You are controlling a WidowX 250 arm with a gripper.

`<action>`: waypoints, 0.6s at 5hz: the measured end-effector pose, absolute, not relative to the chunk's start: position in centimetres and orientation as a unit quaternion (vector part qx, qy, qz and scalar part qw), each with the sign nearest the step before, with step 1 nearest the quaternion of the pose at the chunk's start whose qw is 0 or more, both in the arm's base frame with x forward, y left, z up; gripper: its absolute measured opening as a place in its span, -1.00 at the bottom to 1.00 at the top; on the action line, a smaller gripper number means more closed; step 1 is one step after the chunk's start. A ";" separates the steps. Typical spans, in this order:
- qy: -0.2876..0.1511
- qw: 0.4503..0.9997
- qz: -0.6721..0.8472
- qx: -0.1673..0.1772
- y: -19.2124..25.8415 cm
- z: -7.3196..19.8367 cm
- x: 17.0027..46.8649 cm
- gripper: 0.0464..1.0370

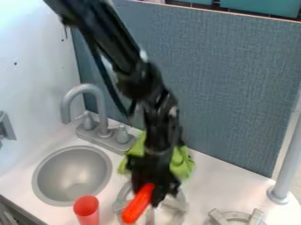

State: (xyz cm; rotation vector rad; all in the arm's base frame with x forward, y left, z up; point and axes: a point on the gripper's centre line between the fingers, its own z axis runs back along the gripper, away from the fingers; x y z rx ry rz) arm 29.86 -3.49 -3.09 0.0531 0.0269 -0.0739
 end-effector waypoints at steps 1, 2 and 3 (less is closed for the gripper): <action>-0.008 0.998 -0.061 0.017 -6.6 -1.6 28.5 0.05; 0.014 0.999 -0.029 -0.020 -10.0 -2.1 27.8 0.05; 0.007 0.997 -0.005 -0.072 -13.3 -2.2 27.5 0.05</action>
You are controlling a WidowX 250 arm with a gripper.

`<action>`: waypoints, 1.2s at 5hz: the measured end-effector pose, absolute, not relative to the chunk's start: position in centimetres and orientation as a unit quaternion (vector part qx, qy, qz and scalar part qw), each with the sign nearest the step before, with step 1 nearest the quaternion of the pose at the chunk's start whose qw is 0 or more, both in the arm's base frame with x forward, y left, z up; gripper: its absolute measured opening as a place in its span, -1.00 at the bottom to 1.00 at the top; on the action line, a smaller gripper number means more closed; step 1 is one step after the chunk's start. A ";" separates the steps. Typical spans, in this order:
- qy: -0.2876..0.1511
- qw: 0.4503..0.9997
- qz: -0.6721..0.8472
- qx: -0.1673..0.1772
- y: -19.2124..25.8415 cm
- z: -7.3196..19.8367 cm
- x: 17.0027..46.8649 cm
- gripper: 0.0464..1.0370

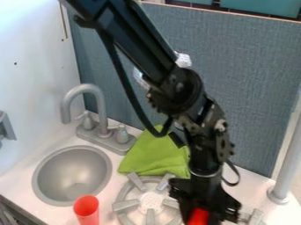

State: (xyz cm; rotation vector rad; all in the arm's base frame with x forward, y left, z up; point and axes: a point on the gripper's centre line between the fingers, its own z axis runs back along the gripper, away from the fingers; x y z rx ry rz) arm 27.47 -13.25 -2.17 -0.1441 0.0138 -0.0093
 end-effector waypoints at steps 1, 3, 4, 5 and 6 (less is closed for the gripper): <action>0.011 0.996 0.021 -0.088 -15.6 -3.3 27.3 0.05; 0.015 0.995 0.037 -0.095 -16.6 -4.5 28.5 0.05; 0.010 0.994 0.054 -0.098 -17.2 -6.1 29.8 0.05; 0.007 0.990 0.084 -0.111 -17.6 -6.7 31.9 0.05; 0.011 0.988 0.102 -0.112 -17.6 -7.3 33.5 0.05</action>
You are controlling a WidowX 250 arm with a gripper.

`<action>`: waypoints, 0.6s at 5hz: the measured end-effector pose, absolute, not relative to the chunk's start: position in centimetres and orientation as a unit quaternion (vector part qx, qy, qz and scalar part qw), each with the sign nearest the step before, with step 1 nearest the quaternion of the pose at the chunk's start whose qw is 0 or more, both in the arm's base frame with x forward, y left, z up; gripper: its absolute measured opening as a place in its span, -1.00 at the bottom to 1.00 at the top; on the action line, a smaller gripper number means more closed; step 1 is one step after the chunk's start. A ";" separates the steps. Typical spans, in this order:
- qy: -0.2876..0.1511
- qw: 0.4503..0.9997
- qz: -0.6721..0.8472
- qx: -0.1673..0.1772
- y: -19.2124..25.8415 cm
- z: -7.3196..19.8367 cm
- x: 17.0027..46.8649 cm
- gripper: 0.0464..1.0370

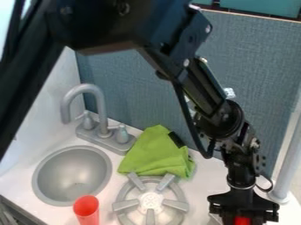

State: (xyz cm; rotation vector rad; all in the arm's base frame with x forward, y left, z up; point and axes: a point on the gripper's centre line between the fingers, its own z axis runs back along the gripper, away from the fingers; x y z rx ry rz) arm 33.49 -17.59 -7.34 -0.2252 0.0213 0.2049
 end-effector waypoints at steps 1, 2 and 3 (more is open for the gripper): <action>0.016 0.989 0.106 -0.097 -17.5 -8.3 34.1 0.04; 0.014 0.989 0.114 -0.094 -17.8 -8.7 34.8 0.04; 0.022 0.988 0.122 -0.087 -18.0 -9.1 34.6 0.03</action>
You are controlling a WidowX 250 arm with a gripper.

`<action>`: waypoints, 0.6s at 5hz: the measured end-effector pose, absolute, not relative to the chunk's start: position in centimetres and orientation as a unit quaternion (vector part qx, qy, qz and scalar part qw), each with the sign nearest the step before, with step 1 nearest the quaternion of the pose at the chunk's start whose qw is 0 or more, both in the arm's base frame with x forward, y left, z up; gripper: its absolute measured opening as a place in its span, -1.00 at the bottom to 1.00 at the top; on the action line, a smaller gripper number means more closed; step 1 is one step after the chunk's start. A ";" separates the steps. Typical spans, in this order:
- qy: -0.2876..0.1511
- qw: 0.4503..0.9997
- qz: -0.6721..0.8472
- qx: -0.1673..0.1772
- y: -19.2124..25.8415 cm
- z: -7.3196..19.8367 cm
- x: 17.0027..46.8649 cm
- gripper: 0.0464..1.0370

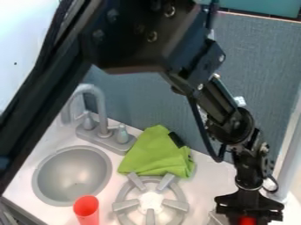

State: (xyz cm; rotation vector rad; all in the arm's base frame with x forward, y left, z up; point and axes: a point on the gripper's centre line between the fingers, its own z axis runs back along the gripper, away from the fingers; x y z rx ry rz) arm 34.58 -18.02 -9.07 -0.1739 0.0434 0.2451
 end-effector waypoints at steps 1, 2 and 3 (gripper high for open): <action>0.026 0.988 0.125 -0.088 -18.0 -9.1 34.2 0.03; 0.016 0.990 0.108 -0.090 -18.0 -9.1 33.2 0.03; 0.030 0.991 0.097 -0.085 -17.3 -8.8 31.3 0.16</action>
